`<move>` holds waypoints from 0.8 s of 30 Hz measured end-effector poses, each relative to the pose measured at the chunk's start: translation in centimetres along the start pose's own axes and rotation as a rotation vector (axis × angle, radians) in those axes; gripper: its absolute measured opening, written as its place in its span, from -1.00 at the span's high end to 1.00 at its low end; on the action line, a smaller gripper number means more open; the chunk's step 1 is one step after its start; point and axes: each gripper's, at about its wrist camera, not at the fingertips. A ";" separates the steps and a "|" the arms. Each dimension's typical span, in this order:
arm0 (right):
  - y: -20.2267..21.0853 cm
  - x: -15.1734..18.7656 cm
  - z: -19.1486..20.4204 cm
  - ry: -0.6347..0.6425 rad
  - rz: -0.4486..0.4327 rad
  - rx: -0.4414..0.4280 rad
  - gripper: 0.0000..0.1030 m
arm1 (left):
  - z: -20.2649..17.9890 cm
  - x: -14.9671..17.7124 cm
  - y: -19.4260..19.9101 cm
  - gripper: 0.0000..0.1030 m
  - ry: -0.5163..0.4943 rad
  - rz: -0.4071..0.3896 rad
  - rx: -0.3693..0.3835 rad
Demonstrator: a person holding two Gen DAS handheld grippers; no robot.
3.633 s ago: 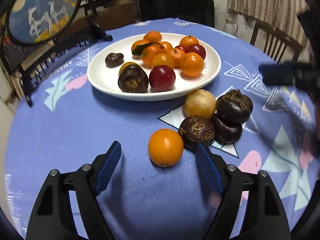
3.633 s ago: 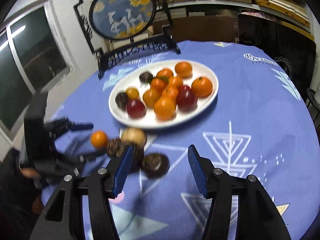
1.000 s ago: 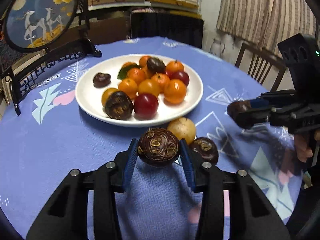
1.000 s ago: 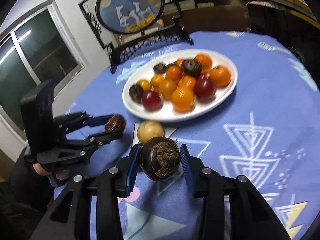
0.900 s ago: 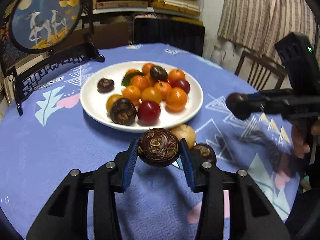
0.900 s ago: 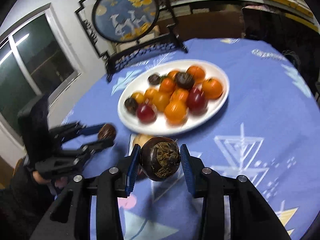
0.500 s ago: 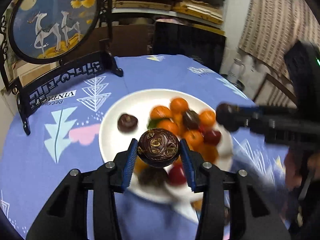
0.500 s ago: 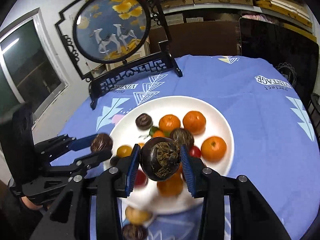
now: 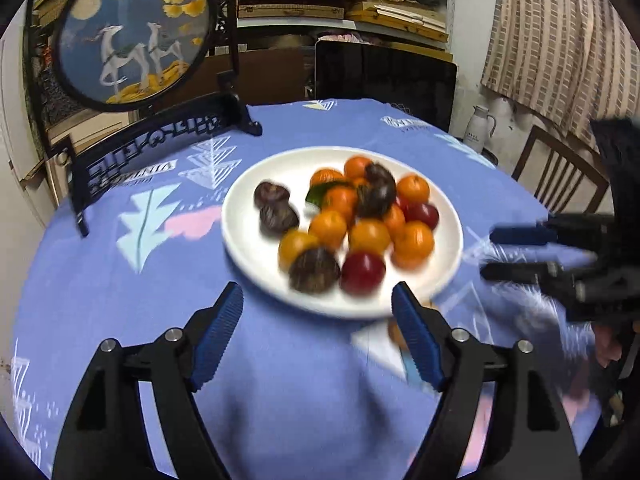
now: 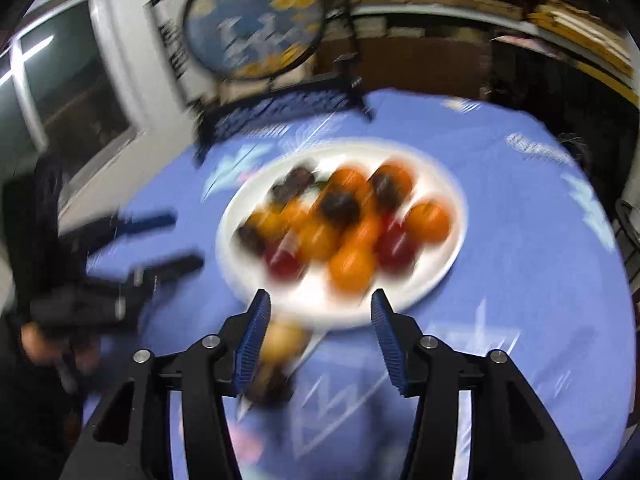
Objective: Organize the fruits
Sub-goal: 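Carry a dark fruit with the left tool while the right tool carries another to plate, then carry the pale round fruit with left tool while right tool carries a dark fruit to plate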
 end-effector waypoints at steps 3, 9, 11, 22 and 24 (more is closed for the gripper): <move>-0.7 3.3 2.2 0.044 0.051 -0.016 -0.12 | 0.3 1.9 1.3 -0.52 0.002 0.012 -0.013; -3.8 4.5 4.2 0.072 0.073 0.047 -0.13 | 0.4 4.0 1.2 -0.52 0.027 0.051 -0.028; -4.8 4.4 4.5 0.085 0.090 0.067 0.06 | 0.2 4.3 0.7 -0.53 0.028 0.066 -0.032; 1.7 6.0 -2.3 -0.130 -0.034 0.064 0.15 | -6.7 2.6 -3.3 -0.53 -0.068 0.114 -0.041; 2.3 6.6 -4.1 -0.170 -0.030 0.071 0.15 | -8.6 1.8 -4.7 -0.49 -0.107 0.109 -0.082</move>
Point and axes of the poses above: each gripper's, at about its wrist camera, not at the fingertips, and y roughly against the way its jaws point, z to its left, x to its underside, and after that the axes turned 1 degree about x, right-handed
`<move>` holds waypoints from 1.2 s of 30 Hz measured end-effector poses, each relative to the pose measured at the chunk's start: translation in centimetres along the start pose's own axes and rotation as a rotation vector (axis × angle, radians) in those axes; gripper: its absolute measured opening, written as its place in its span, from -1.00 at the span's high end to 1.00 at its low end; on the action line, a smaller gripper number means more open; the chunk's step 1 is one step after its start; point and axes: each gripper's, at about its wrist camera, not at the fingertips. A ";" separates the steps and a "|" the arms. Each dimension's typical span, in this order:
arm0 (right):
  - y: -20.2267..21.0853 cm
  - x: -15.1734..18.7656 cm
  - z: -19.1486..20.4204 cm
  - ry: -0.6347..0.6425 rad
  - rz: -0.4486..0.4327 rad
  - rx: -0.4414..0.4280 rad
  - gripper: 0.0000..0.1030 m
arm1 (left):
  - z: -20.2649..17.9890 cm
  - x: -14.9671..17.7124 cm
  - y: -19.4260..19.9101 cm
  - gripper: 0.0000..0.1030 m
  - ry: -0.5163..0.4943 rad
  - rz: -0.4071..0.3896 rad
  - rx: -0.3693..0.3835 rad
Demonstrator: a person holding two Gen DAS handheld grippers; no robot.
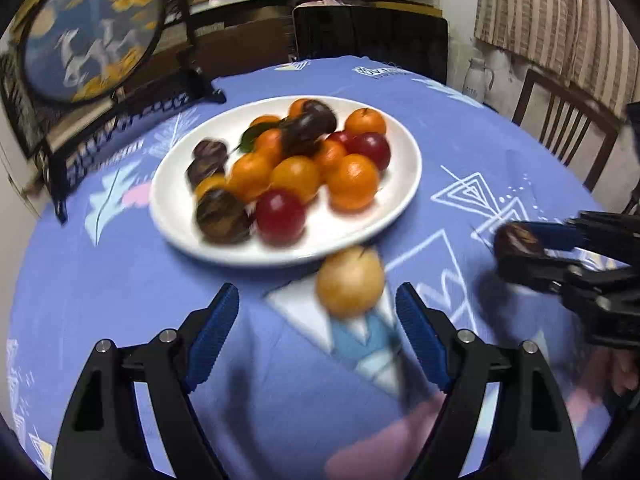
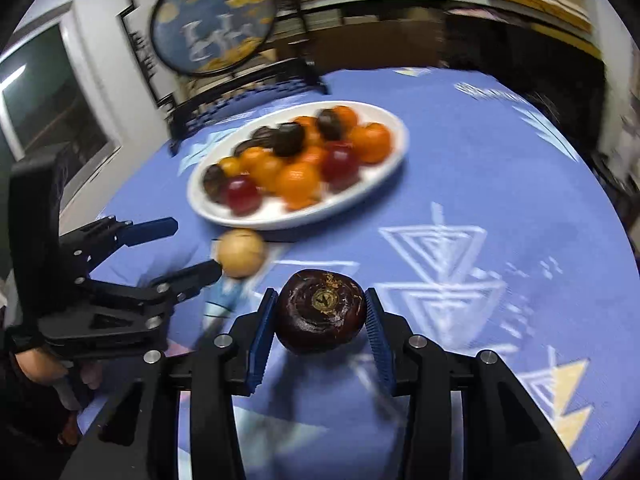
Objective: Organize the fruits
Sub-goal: 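Carry the pale round fruit with left tool while right tool carries a dark fruit to plate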
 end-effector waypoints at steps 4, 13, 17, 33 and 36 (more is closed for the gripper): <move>0.5 0.6 -1.5 -0.023 0.000 -0.003 0.15 | -1.0 -1.3 -0.9 -0.32 -0.021 -0.023 -0.042; 1.4 0.1 -0.8 0.010 -0.033 -0.054 0.15 | -1.5 -0.5 -0.5 -0.06 -0.012 -0.012 -0.025; 1.0 0.4 -1.0 -0.006 -0.017 -0.059 0.15 | -2.4 -0.2 -1.3 -0.08 -0.006 0.025 -0.043; 2.2 -0.4 0.0 0.033 -0.016 -0.109 0.15 | 1.2 -0.3 3.5 0.23 0.108 -0.044 0.089; 2.0 -2.6 0.7 0.047 -0.020 -0.116 0.15 | 3.7 -2.1 4.1 0.23 0.141 -0.070 0.067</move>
Point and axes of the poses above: each gripper's, at about its wrist camera, not at the fingertips, and y roughly against the way its jaws point, z to its left, x to its underside, and after that the axes turned 1 degree about x, right-handed
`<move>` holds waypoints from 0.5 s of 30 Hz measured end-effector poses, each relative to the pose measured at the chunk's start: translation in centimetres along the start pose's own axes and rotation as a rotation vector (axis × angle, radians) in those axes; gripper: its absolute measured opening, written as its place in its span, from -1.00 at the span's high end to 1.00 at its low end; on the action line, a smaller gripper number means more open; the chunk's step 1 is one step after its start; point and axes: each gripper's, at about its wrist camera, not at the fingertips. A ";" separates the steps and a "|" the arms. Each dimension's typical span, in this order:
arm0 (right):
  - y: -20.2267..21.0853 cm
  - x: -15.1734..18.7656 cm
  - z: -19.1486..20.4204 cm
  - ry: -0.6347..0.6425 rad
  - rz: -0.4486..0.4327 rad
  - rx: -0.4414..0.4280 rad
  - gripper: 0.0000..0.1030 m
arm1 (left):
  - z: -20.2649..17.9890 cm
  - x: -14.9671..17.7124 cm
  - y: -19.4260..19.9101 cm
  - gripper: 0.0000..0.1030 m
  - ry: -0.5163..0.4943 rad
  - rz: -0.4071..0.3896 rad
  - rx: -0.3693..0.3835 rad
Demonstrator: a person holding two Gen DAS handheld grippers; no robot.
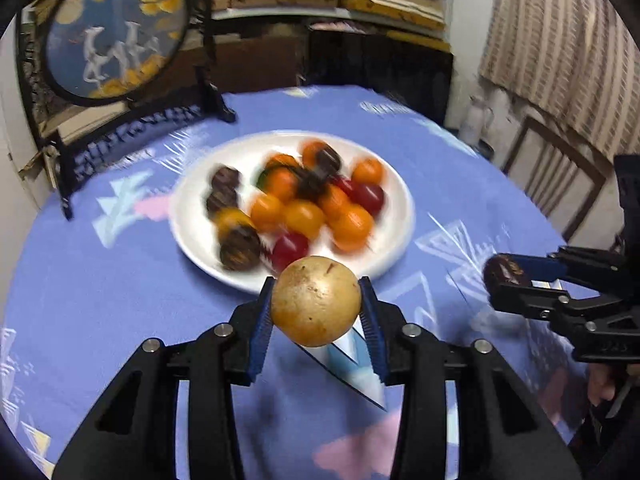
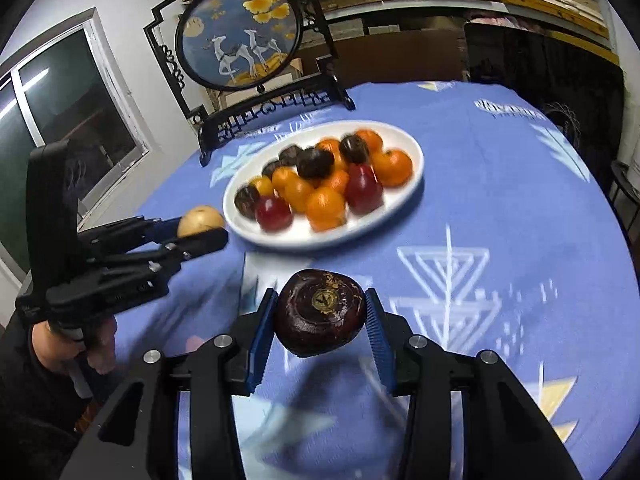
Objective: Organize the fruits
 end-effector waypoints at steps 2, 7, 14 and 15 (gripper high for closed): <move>-0.5 -2.7 0.5 0.013 -0.016 -0.013 0.15 | 1.7 -1.6 -0.5 0.23 0.032 -0.005 0.003; -4.7 -8.6 1.0 0.027 -0.005 0.022 0.14 | 4.5 -5.7 -4.4 0.22 0.087 0.014 -0.009; -8.7 -10.2 0.4 -0.009 0.020 0.069 0.03 | 5.7 -5.9 -6.7 -0.71 0.101 0.046 -0.058; -8.2 -9.7 0.2 -0.019 0.013 0.064 -0.01 | 5.6 -5.5 -6.2 -0.79 0.093 0.038 -0.071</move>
Point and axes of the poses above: each gripper's, at about its wrist camera, not at the fingertips, and y roughly against the way its jaws point, z to its left, x to its underside, and after that the axes turned 1 degree about x, right-handed
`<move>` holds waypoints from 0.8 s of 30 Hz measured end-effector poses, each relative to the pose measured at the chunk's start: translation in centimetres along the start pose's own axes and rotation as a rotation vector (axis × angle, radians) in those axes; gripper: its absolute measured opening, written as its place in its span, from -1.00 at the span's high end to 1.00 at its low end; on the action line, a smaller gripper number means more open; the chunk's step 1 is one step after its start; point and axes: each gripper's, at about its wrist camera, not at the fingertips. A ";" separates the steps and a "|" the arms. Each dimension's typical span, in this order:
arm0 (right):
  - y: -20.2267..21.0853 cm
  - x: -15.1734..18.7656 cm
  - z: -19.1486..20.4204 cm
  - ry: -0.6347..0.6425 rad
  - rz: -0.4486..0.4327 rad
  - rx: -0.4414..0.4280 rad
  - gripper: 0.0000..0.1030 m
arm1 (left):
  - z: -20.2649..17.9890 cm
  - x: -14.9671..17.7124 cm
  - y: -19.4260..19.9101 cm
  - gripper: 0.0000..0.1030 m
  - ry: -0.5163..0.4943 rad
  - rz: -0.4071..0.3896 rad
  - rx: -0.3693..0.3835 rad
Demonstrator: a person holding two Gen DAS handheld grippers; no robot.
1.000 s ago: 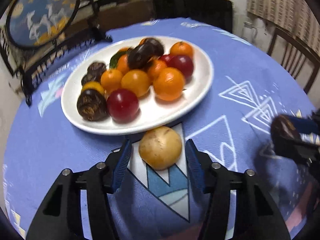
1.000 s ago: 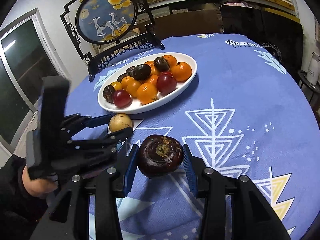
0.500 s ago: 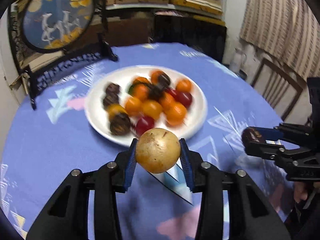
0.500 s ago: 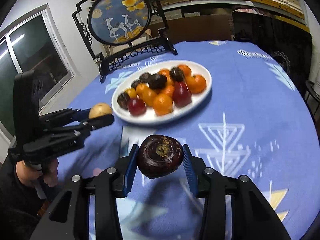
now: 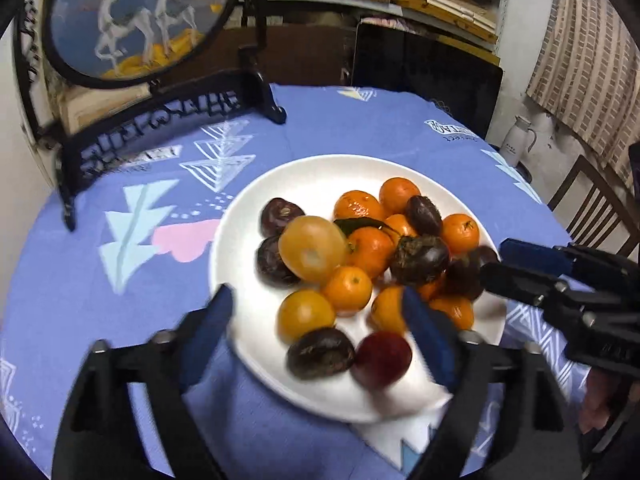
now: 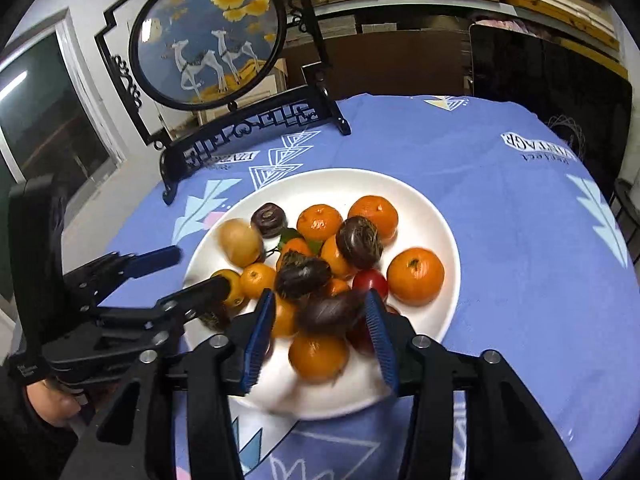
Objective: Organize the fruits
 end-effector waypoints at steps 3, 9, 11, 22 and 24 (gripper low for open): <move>2.2 1.9 -0.6 -0.028 -0.032 0.006 -0.28 | 0.0 2.4 2.3 -0.90 -0.024 -0.011 -0.034; 7.3 7.3 -0.8 -0.069 -0.050 0.012 -0.56 | 0.0 7.8 7.4 -0.90 -0.014 0.005 -0.028; 9.6 9.5 -0.1 -0.045 -0.074 0.031 -0.84 | -0.2 9.5 9.5 -0.90 -0.009 -0.008 -0.035; 18.3 14.4 2.5 0.024 -0.204 0.108 -0.93 | -3.5 15.6 20.7 -0.90 0.001 -0.165 -0.108; 19.6 15.2 2.8 0.045 -0.222 0.122 -0.93 | -3.7 16.0 21.7 -0.90 0.003 -0.173 -0.121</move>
Point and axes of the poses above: each gripper's, at about its wrist camera, not at the fingertips, and y roughly against the way its jaws point, z to its left, x to its underside, and after that the axes turned 1 degree about x, right-handed
